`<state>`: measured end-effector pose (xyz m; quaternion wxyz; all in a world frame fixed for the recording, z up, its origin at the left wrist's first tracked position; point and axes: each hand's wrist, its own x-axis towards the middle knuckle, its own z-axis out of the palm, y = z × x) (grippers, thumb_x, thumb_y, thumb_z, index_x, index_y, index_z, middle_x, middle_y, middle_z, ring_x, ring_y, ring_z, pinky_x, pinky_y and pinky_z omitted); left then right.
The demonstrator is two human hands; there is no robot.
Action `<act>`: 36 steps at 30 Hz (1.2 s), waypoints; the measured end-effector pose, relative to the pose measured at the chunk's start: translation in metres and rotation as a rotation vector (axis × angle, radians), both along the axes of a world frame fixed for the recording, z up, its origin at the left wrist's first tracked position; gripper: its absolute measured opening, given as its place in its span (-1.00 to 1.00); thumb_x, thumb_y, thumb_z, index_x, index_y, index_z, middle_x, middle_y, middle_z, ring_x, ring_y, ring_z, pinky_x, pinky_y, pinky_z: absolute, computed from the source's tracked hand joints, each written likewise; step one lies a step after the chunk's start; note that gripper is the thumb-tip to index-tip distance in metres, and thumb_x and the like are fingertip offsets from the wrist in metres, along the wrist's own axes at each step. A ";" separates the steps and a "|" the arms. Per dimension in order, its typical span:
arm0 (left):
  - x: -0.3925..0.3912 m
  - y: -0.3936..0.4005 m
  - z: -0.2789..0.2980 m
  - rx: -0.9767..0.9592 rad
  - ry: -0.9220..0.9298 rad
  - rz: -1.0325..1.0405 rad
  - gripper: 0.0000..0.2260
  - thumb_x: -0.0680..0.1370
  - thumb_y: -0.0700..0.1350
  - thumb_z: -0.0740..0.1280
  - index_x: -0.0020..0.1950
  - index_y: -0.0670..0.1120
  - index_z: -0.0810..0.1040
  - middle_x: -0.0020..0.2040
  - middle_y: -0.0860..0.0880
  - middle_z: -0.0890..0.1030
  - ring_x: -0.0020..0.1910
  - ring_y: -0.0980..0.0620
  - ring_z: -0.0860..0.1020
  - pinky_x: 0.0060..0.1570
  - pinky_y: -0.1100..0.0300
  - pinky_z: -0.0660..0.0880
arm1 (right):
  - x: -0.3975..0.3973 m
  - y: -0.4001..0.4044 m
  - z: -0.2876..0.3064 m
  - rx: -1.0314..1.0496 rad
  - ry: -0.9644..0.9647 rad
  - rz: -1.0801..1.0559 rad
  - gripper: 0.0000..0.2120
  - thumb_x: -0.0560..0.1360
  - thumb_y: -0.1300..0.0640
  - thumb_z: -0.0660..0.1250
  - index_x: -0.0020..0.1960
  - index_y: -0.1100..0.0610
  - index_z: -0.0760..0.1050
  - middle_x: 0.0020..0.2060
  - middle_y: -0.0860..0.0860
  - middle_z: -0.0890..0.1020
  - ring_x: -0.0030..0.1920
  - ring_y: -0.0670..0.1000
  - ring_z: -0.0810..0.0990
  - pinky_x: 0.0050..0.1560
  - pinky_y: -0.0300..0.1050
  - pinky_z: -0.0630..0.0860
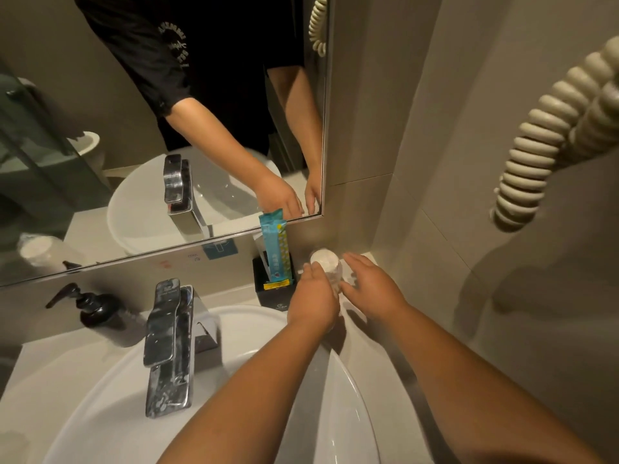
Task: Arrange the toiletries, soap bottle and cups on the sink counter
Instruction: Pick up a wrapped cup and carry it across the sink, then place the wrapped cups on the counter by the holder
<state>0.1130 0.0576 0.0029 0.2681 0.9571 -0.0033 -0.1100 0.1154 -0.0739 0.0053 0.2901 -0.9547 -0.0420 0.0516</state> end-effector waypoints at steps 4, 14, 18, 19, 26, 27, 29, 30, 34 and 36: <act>-0.028 0.010 0.013 0.242 -0.163 -0.209 -0.53 0.57 -0.10 0.18 0.46 -0.18 0.23 0.44 -0.20 0.30 0.43 -0.15 0.26 0.40 0.05 0.25 | -0.030 -0.005 0.009 -0.180 -0.056 0.044 -0.50 0.55 -0.01 0.21 0.45 0.10 0.31 0.47 0.05 0.33 0.48 0.05 0.25 0.47 -0.09 0.16; -0.151 0.063 0.041 0.470 -0.266 -0.312 -0.68 0.57 0.03 0.12 0.23 -0.11 0.42 0.17 -0.12 0.52 0.12 -0.11 0.45 0.15 0.04 0.37 | -0.142 0.027 0.037 -0.405 -0.029 0.140 -0.54 0.57 -0.09 0.12 0.42 0.03 0.35 0.38 0.02 0.45 0.37 0.08 0.38 0.45 -0.04 0.16; -0.197 0.098 0.041 0.485 -0.265 -0.284 -0.65 0.57 0.04 0.13 0.27 -0.10 0.42 0.17 -0.10 0.52 0.13 -0.12 0.47 0.12 0.03 0.37 | -0.183 0.059 0.041 -0.413 -0.053 0.222 -0.50 0.54 -0.13 0.03 0.40 0.03 0.36 0.32 0.01 0.50 0.31 0.06 0.44 0.40 -0.07 0.24; -0.208 0.109 0.041 0.488 -0.274 -0.264 -0.67 0.56 0.05 0.13 0.23 -0.08 0.44 0.15 -0.09 0.53 0.11 -0.12 0.47 0.11 0.03 0.38 | -0.192 0.069 0.042 -0.407 -0.059 0.243 -0.53 0.55 -0.11 0.08 0.40 0.03 0.36 0.32 0.01 0.49 0.31 0.06 0.44 0.39 -0.08 0.24; -0.300 0.217 0.049 0.445 -0.276 -0.016 -0.76 0.54 0.06 0.16 0.08 -0.03 0.49 0.02 -0.02 0.58 -0.04 -0.03 0.52 0.00 0.10 0.45 | -0.257 0.171 0.044 -0.368 -0.129 0.394 -0.64 0.53 -0.06 0.16 0.23 0.07 0.48 0.17 0.03 0.57 0.19 0.10 0.51 0.24 -0.05 0.36; -0.314 0.237 0.051 0.454 -0.272 0.035 -0.75 0.54 0.08 0.17 0.11 -0.01 0.50 0.05 0.00 0.59 -0.03 -0.02 0.53 0.03 0.10 0.47 | -0.265 0.189 0.046 -0.357 -0.142 0.412 -0.67 0.52 -0.06 0.17 0.17 0.07 0.50 0.11 0.03 0.59 0.14 0.10 0.54 0.18 -0.05 0.39; -0.340 0.276 0.055 0.445 -0.256 0.156 -0.72 0.55 0.11 0.20 0.17 0.02 0.50 0.08 0.02 0.59 -0.03 0.01 0.56 0.08 0.12 0.48 | -0.280 0.228 0.050 -0.331 -0.167 0.452 -0.66 0.52 -0.07 0.18 0.19 0.08 0.51 0.11 0.04 0.60 0.13 0.11 0.55 0.18 -0.03 0.43; -0.351 0.295 0.057 0.443 -0.248 0.202 -0.71 0.55 0.12 0.20 0.18 0.02 0.49 0.10 0.02 0.59 -0.02 0.02 0.56 0.08 0.12 0.48 | -0.285 0.247 0.053 -0.320 -0.175 0.477 -0.63 0.52 -0.08 0.18 0.23 0.08 0.49 0.15 0.05 0.59 0.15 0.11 0.54 0.22 0.00 0.44; -0.378 0.362 0.063 0.527 -0.211 0.307 -0.70 0.54 0.06 0.16 0.17 -0.07 0.47 0.10 -0.06 0.57 0.00 -0.05 0.54 0.00 0.08 0.46 | -0.293 0.312 0.058 -0.286 -0.194 0.590 -0.58 0.54 -0.09 0.16 0.32 0.08 0.43 0.21 0.05 0.57 0.17 0.10 0.52 0.22 0.00 0.44; -0.384 0.387 0.064 0.518 -0.193 0.385 -0.69 0.53 0.04 0.16 0.17 -0.09 0.47 0.10 -0.07 0.57 0.02 -0.07 0.53 -0.01 0.06 0.45 | -0.290 0.338 0.058 -0.267 -0.189 0.609 -0.58 0.54 -0.08 0.16 0.33 0.09 0.42 0.22 0.05 0.57 0.18 0.09 0.53 0.22 -0.02 0.43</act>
